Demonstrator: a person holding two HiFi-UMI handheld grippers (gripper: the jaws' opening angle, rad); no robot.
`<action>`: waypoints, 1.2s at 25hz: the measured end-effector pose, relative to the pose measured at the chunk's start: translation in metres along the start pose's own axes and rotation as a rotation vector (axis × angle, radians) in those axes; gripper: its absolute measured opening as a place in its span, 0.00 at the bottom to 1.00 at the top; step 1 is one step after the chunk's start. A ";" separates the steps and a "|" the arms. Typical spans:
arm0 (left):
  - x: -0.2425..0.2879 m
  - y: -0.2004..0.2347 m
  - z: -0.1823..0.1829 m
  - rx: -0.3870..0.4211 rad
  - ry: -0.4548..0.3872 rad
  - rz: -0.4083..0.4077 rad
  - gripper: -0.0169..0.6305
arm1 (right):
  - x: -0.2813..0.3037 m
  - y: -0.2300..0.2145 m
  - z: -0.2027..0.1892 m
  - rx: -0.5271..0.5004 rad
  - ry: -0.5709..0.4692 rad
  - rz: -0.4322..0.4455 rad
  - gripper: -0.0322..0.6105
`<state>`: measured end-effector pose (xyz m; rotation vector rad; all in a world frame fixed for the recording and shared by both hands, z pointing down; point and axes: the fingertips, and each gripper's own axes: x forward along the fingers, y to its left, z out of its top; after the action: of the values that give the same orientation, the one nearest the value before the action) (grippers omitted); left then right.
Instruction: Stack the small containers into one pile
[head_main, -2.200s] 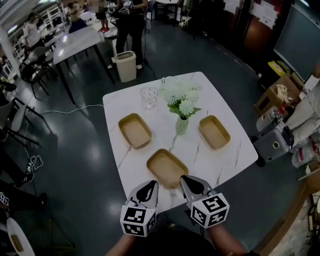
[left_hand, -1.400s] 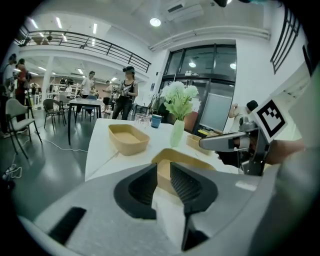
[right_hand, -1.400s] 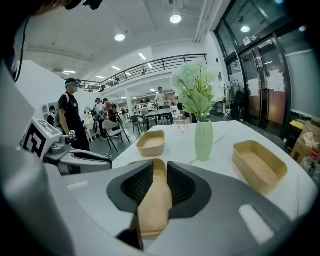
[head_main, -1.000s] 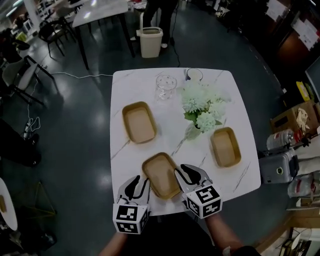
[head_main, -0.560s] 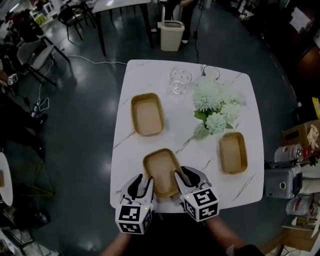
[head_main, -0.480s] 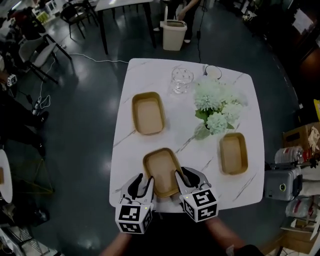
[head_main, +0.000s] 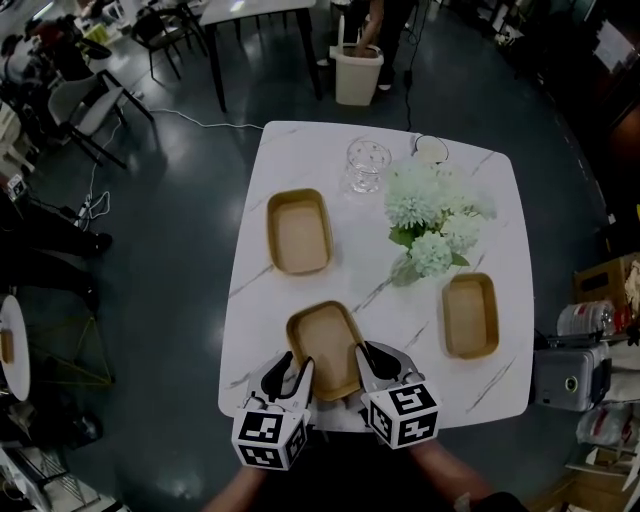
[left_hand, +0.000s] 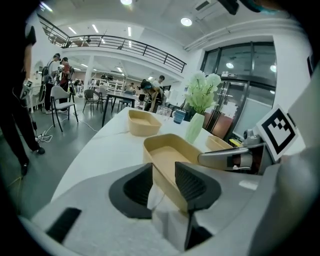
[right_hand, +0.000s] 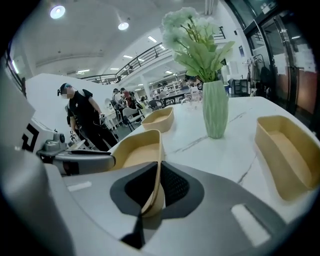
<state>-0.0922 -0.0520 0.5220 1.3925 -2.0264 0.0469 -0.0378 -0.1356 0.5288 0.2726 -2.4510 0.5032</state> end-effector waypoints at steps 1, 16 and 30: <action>0.000 -0.001 0.001 -0.001 -0.002 -0.005 0.23 | 0.000 -0.001 0.001 0.016 -0.002 0.006 0.07; 0.000 0.008 0.072 0.070 -0.051 -0.097 0.24 | -0.003 0.011 0.061 0.121 -0.081 -0.019 0.07; 0.017 0.056 0.147 0.146 -0.079 -0.222 0.24 | 0.039 0.027 0.131 0.162 -0.167 -0.127 0.07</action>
<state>-0.2162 -0.0987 0.4356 1.7283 -1.9517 0.0439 -0.1462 -0.1683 0.4478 0.5542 -2.5353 0.6475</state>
